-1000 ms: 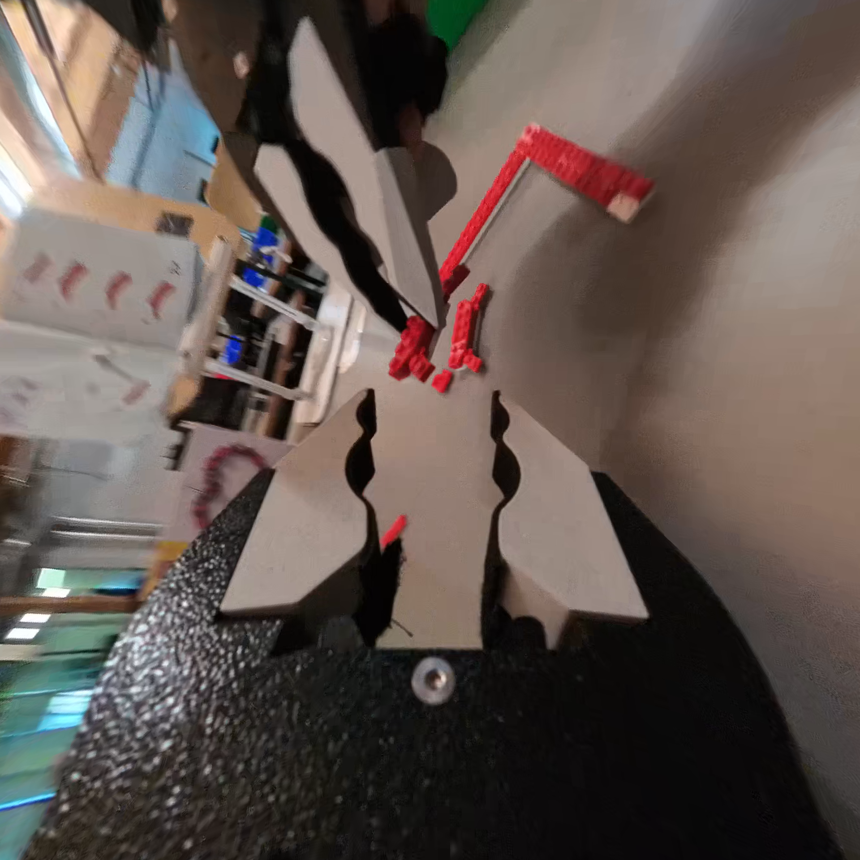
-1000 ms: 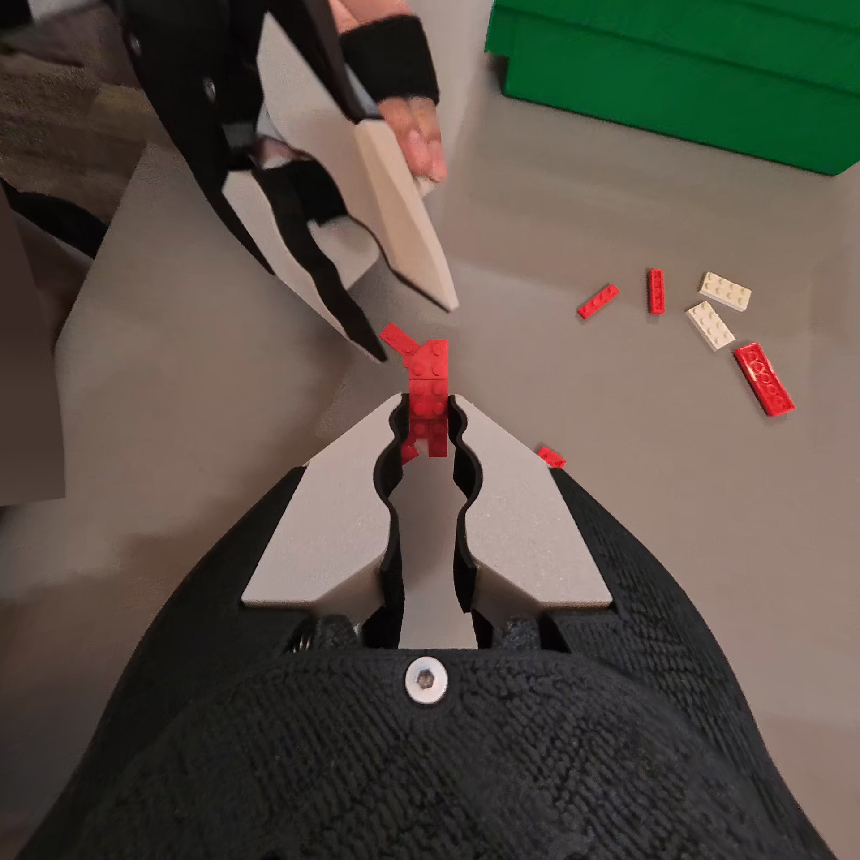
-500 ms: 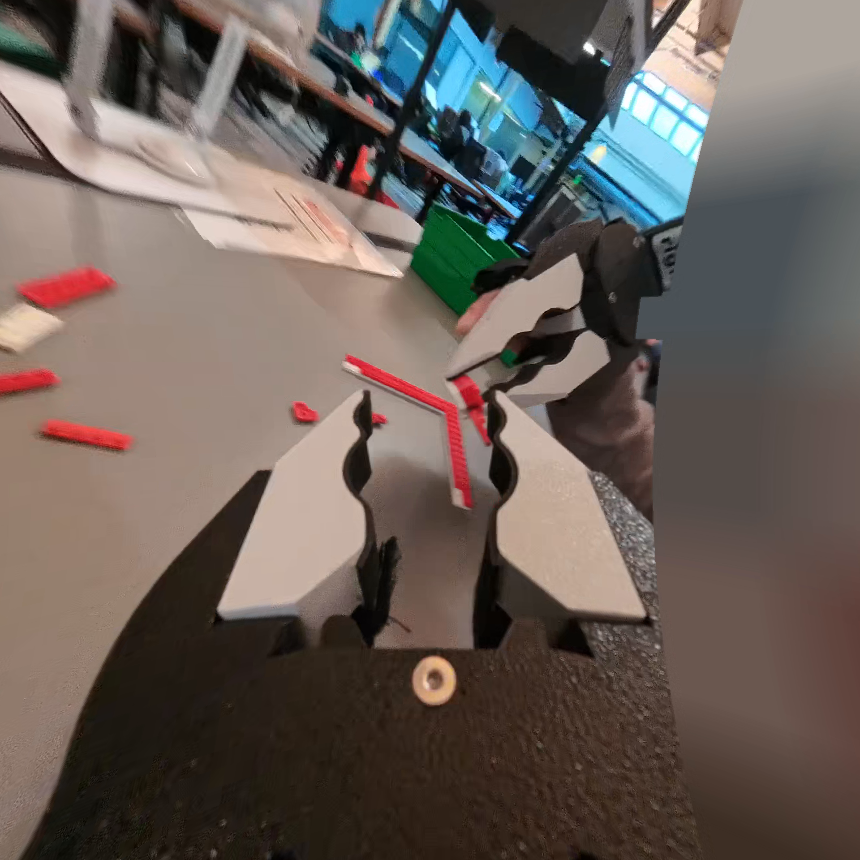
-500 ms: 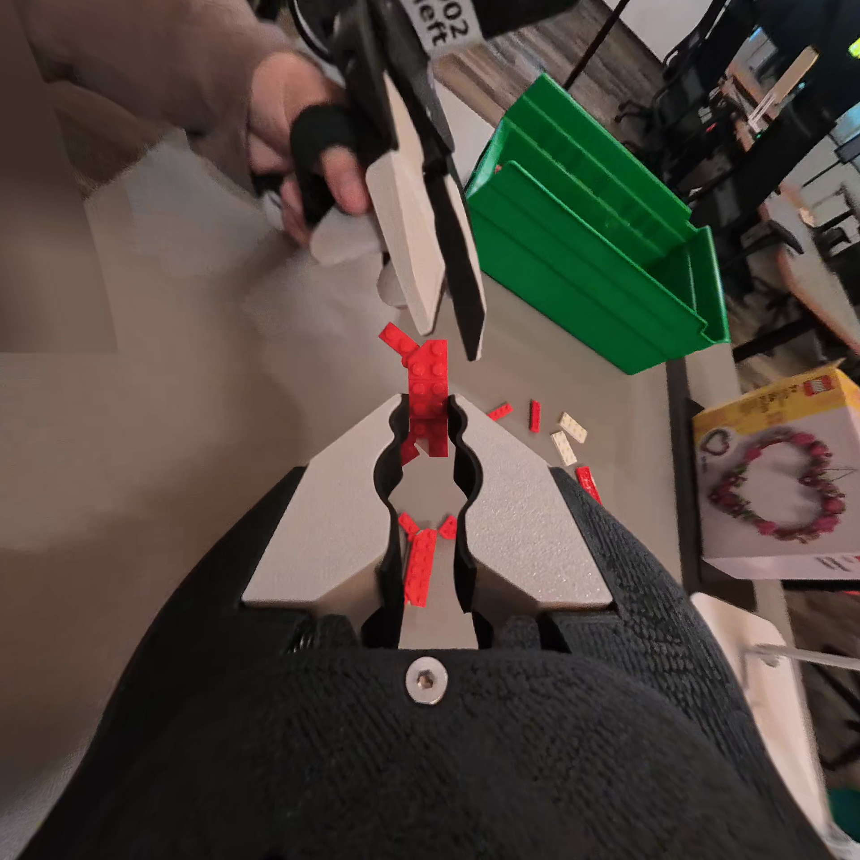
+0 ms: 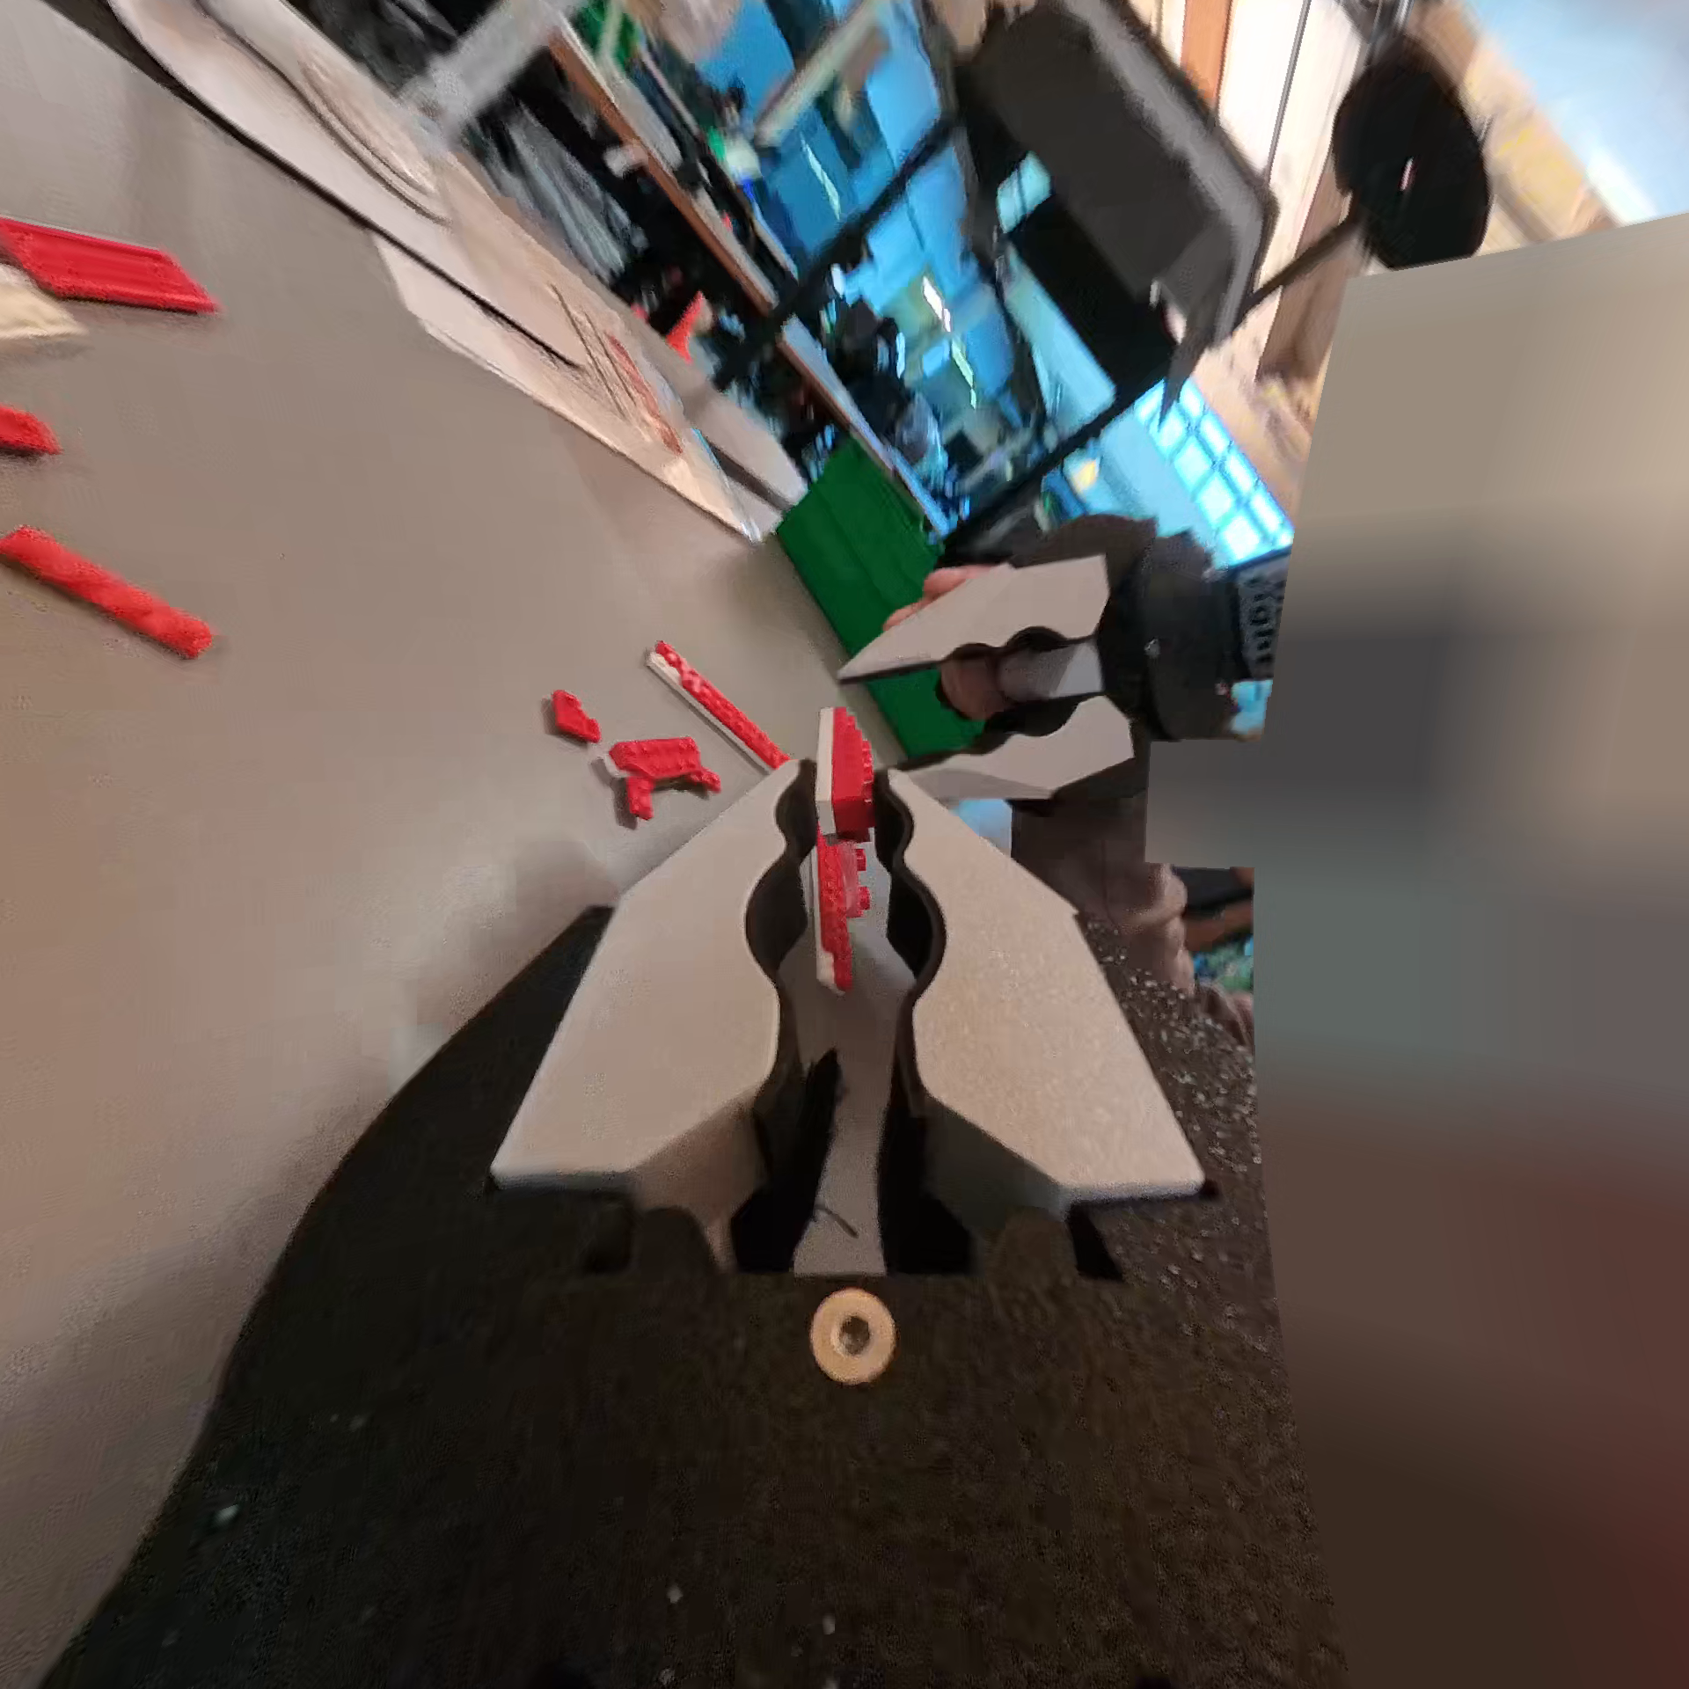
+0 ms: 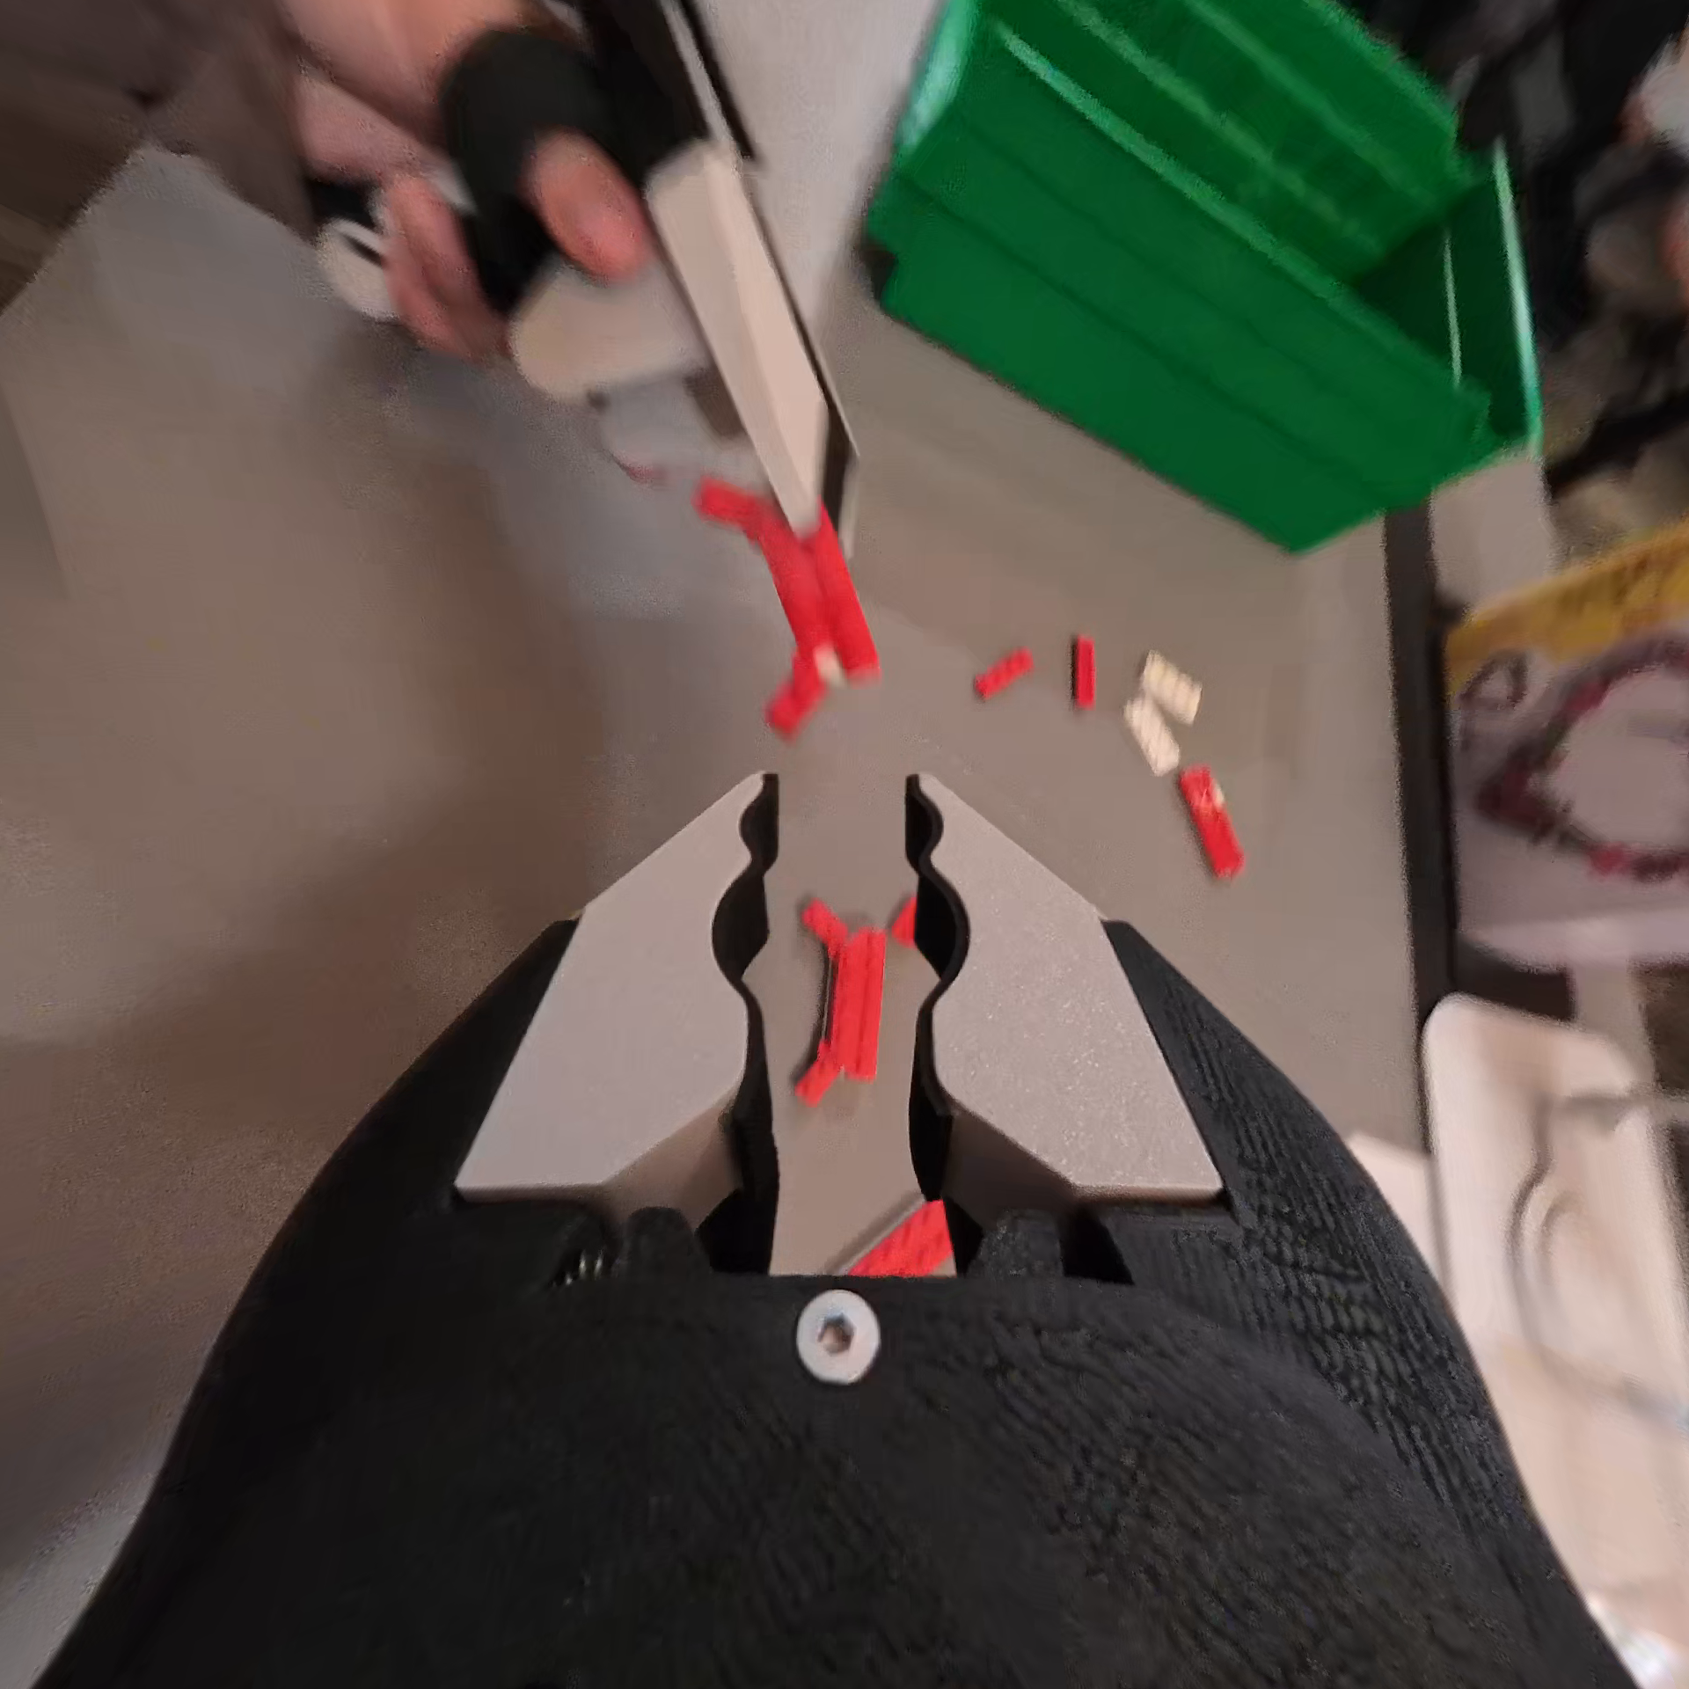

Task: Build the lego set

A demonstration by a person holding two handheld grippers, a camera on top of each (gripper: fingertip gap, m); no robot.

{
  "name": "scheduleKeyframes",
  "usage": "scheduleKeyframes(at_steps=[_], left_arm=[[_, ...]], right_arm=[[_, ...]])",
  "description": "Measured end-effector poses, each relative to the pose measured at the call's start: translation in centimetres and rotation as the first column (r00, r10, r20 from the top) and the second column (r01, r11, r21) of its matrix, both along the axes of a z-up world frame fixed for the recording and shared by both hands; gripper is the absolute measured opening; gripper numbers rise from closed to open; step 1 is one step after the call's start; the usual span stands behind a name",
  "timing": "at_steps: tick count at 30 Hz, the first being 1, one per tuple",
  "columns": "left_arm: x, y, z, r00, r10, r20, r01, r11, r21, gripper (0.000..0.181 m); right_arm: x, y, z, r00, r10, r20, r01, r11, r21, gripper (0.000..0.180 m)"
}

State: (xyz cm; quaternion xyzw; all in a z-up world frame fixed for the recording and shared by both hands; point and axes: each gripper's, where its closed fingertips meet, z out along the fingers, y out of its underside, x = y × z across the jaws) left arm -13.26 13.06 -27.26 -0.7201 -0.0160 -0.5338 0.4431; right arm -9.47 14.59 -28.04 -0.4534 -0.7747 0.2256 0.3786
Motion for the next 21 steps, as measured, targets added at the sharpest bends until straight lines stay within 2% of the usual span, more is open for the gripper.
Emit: scheduleKeyframes(at_steps=[3,6,8,15,21], left_arm=[[-2.1,-0.4,-0.6,0.988,0.103,0.117,-0.1,0.994,-0.037,0.01],[-3.1,-0.4,-1.3,0.975,0.153,0.163,-0.144,0.987,-0.064,0.01],[-3.2,-0.1,-1.5,0.973,0.149,0.176,-0.14,0.988,-0.065,0.01],[-3.7,1.8,-1.9,0.972,0.137,0.19,-0.127,0.99,-0.068,0.01],[-3.4,2.3,-3.2,0.989,0.068,0.133,-0.052,0.991,-0.12,0.01]], right_arm=[[1.8,3.3,-2.0,0.981,-0.177,0.073,0.188,0.966,-0.178,0.028],[2.0,6.2,-4.7,0.919,-0.372,0.128,0.393,0.857,-0.335,0.028],[1.7,6.3,-6.5,0.891,-0.417,0.178,0.452,0.793,-0.408,0.029],[0.3,7.1,-8.5,0.821,-0.507,0.262,0.57,0.703,-0.426,0.031],[0.3,7.0,-9.1,0.796,-0.502,0.339,0.601,0.719,-0.349,0.016]])
